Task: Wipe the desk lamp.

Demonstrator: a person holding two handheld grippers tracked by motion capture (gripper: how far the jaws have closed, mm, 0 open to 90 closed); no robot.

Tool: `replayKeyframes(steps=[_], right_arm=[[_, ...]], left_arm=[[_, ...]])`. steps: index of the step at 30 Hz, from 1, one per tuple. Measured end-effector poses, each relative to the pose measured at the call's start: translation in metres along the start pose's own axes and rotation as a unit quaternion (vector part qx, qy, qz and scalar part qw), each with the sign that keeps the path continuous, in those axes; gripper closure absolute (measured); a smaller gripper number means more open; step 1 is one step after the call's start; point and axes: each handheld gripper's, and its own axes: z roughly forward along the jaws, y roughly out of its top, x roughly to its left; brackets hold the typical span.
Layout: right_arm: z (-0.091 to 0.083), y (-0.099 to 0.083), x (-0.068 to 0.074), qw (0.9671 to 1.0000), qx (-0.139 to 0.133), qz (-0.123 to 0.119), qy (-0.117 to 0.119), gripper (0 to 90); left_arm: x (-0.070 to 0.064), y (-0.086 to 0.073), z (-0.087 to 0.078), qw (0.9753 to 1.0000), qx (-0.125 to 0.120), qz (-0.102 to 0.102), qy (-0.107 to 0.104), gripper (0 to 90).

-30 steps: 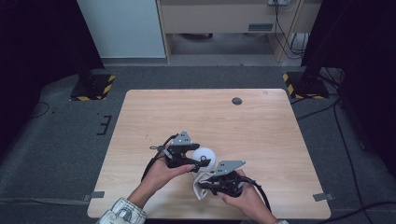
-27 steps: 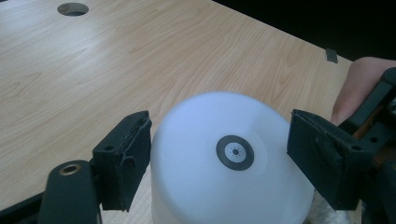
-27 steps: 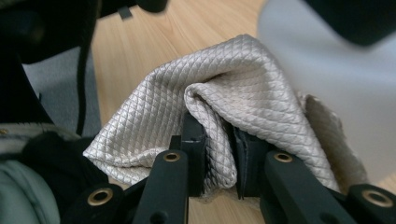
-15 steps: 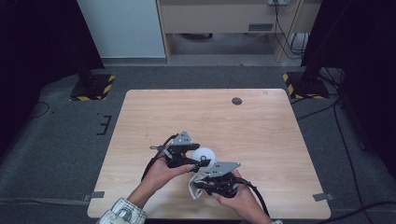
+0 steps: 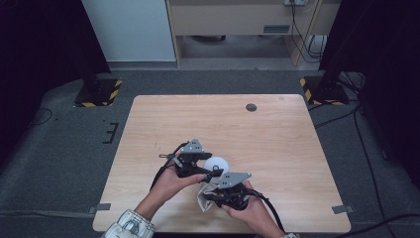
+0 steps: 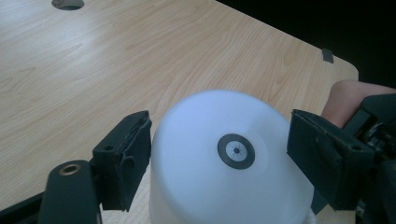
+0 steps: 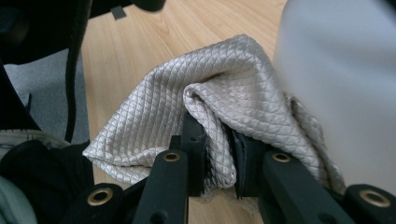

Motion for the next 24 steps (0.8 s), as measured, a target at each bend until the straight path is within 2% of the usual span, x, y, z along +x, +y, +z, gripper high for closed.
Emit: replayKeyframes(steps=[10, 14, 24], right_arm=[[0.007, -0.004, 0.001, 1.0, 0.005, 0.006, -0.002, 77.7], [0.007, -0.008, 0.0, 0.9999, 0.016, 0.002, -0.006, 77.8], [-0.012, -0.021, -0.007, 0.9997, 0.016, 0.013, -0.014, 77.9]], left_arm=[[0.001, 0.0, 0.0, 1.0, 0.002, -0.003, -0.005, 21.5], [0.001, 0.0, 0.0, 1.0, 0.002, -0.002, -0.005, 21.4], [0.001, 0.0, 0.001, 1.0, 0.002, -0.002, -0.008, 21.5]])
